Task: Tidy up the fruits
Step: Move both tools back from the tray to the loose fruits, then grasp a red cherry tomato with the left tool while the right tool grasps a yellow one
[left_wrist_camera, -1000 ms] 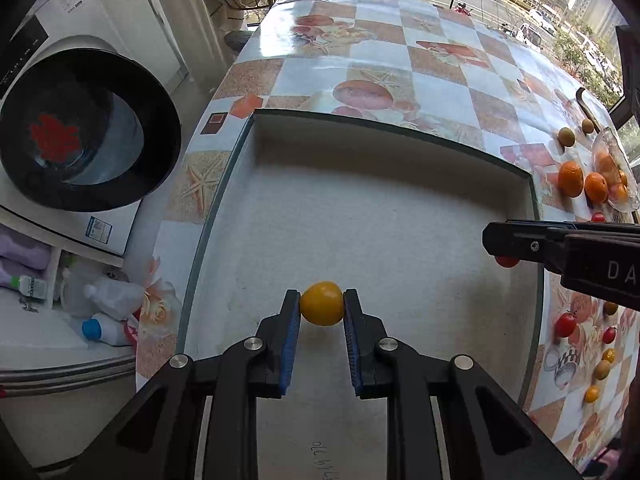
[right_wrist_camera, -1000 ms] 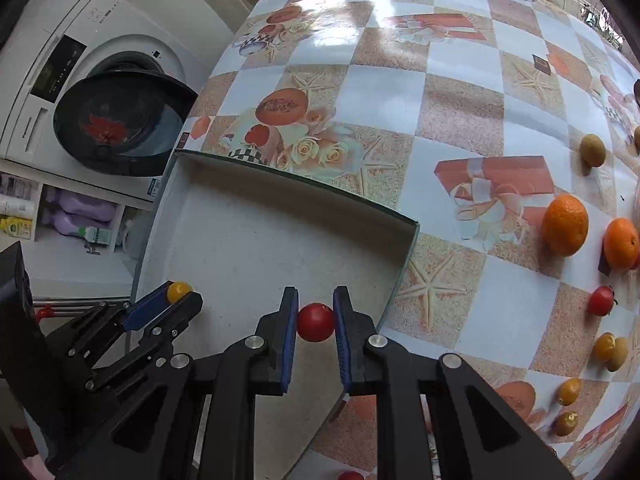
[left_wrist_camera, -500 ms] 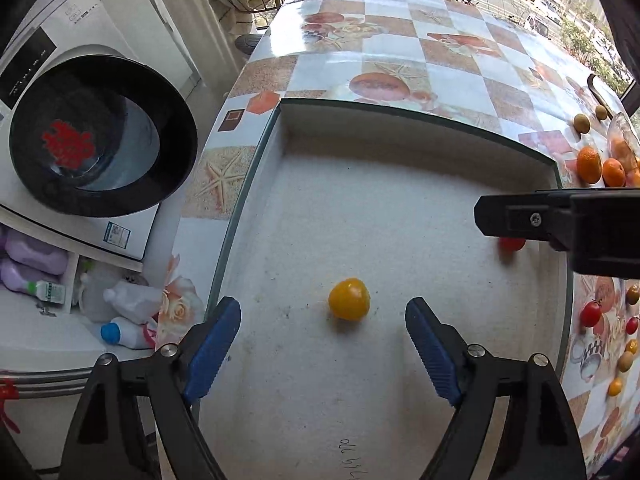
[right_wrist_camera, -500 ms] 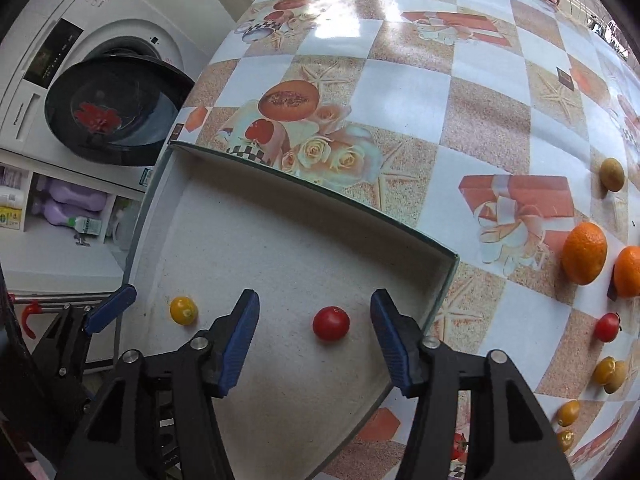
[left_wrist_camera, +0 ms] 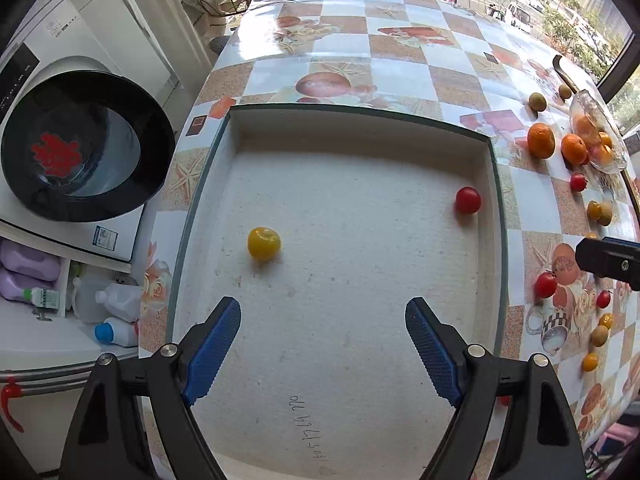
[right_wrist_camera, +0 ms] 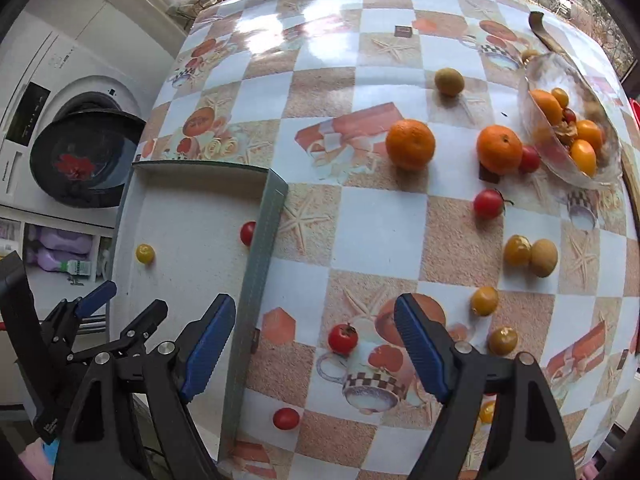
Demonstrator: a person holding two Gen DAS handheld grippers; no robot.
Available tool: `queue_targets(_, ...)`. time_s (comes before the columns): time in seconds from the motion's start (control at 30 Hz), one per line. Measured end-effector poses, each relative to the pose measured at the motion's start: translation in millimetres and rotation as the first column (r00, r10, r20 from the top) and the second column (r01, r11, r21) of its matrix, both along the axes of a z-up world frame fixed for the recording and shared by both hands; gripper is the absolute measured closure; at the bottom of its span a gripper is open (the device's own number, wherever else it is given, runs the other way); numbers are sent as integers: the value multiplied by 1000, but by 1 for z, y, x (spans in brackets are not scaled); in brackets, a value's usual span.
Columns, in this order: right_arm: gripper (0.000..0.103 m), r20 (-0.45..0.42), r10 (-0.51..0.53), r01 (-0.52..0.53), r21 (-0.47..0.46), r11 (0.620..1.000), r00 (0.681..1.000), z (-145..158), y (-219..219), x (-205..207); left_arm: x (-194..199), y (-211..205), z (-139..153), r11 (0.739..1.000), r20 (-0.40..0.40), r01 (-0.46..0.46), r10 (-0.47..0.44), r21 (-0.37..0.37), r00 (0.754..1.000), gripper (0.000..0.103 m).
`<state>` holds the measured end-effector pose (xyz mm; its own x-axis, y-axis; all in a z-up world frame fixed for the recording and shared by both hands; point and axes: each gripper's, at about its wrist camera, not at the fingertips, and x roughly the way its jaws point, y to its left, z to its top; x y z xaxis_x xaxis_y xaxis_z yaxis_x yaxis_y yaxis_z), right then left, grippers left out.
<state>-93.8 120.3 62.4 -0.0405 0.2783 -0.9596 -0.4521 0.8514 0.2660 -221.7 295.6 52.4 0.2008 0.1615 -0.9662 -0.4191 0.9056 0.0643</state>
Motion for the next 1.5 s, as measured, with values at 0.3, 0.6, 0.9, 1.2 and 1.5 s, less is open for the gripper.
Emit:
queue_targets(0.3, 19, -60, -199, 192, -100, 976, 978, -19, -106, -17, 30, -67, 22, 988, 38, 153, -152, -7, 988, 17)
queue_targets(0.6, 19, -46, -298, 290, -133, 948, 953, -25, -158, -14, 62, -132, 16, 951, 47, 309, -308, -22, 950, 17)
queue_targets(0.9, 19, -52, -311, 302, -128, 945, 949, -39, -163, -9, 78, -153, -24, 945, -30, 326, -326, -23, 945, 17)
queue_targets(1.2, 32, -43, -293, 286, -123, 950, 955, -53, -142, -6, 88, -153, -42, 949, -61, 315, -316, -28, 947, 17)
queue_targets(1.5, 81, -36, -247, 240, -135, 961, 968, -53, -122, -11, 85, -154, -41, 948, -29, 304, -308, -89, 951, 38)
